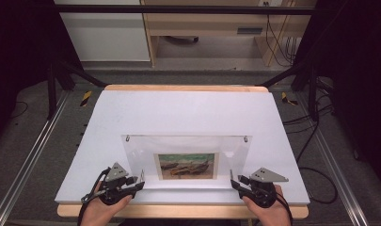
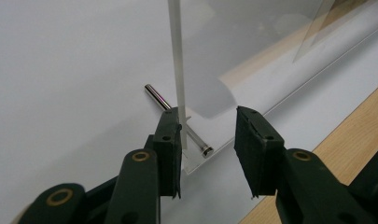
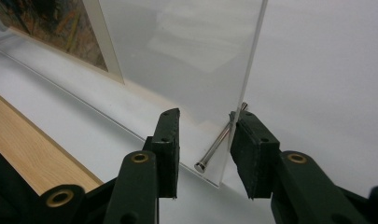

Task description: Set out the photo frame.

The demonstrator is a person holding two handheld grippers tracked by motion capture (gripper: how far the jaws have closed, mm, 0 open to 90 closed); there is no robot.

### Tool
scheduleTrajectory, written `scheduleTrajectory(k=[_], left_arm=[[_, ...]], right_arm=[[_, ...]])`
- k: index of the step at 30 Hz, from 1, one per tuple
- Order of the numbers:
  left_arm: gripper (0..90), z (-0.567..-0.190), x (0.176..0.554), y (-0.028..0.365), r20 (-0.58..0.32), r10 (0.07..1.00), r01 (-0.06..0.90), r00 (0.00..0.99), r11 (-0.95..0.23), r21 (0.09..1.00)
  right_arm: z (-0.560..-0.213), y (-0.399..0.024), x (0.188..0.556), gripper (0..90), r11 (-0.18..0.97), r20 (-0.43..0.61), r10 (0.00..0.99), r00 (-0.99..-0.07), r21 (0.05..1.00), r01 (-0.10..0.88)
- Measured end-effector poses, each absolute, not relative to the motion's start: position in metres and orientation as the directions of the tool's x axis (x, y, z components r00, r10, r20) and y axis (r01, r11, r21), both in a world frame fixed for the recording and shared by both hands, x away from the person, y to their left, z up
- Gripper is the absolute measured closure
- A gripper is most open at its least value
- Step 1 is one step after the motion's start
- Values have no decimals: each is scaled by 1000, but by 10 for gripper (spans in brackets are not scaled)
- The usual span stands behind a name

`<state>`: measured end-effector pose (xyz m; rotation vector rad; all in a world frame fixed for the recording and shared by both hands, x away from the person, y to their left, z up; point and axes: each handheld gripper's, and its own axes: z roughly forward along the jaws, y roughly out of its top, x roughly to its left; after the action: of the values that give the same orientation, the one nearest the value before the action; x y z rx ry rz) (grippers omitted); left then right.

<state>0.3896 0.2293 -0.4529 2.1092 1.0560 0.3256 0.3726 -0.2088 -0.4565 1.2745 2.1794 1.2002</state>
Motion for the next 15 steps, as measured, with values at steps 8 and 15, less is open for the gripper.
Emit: scheduleTrajectory(k=[8,15], left_arm=[[501,-454,390,227,-84,782,575,618,-377,726],[372,-454,391,226,-90,791,578,605,-359,733]], right_arm=[[-456,-205,373,518,231,121,833,-540,811,538],[-456,-203,375,384,231,116,837,-536,812,536]])
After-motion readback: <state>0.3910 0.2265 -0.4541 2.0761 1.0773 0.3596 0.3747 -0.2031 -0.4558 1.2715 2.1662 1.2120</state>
